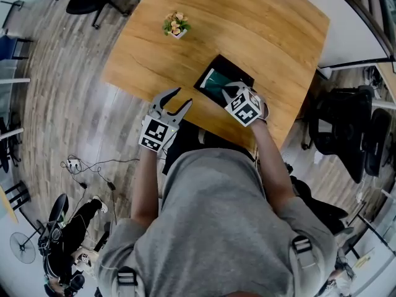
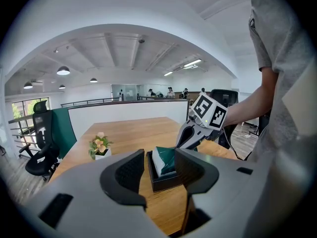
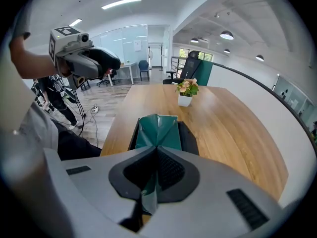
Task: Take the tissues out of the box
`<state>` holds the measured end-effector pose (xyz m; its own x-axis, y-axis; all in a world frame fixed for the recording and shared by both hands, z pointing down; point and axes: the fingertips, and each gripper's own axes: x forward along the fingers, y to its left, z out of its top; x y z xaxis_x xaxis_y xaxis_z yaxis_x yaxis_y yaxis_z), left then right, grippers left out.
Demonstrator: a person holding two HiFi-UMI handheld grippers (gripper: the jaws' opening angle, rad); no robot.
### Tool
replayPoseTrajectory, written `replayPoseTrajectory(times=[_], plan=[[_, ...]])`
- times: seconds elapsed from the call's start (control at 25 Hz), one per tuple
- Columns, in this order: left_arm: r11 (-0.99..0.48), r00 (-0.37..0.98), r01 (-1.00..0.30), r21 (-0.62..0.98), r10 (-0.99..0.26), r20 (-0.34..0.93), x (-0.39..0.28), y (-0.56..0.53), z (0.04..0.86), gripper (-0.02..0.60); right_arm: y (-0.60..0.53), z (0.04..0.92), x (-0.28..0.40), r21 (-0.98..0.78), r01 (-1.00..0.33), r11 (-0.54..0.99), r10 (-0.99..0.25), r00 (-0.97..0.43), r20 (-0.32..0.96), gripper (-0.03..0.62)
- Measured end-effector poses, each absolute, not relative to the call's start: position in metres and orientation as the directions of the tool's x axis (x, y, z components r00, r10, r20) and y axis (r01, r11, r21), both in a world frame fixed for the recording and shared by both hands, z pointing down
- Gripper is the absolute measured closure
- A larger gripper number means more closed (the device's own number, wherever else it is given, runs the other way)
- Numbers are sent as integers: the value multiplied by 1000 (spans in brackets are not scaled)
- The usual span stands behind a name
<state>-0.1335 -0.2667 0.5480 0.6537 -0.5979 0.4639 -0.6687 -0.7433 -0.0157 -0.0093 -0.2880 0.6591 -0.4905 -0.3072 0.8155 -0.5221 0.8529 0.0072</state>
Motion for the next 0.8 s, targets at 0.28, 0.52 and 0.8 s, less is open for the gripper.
replayPoseTrajectory(times=[0.28,0.52,0.8], plan=[[-733,652,-679,-26,-619,438,-134,-266,536,374,-288,636,-4,45,-530,847,-350,-491,798,580],[-729,648,-684,-38,-630,428,-128,-264,529,374,-286,621,6,66,-536,842,-379,-499,779,580],[-730,644,-681,-60,-636,425,-120,-259,522,375,-281,611,15,65,-548,834,-404,-527,748,580]])
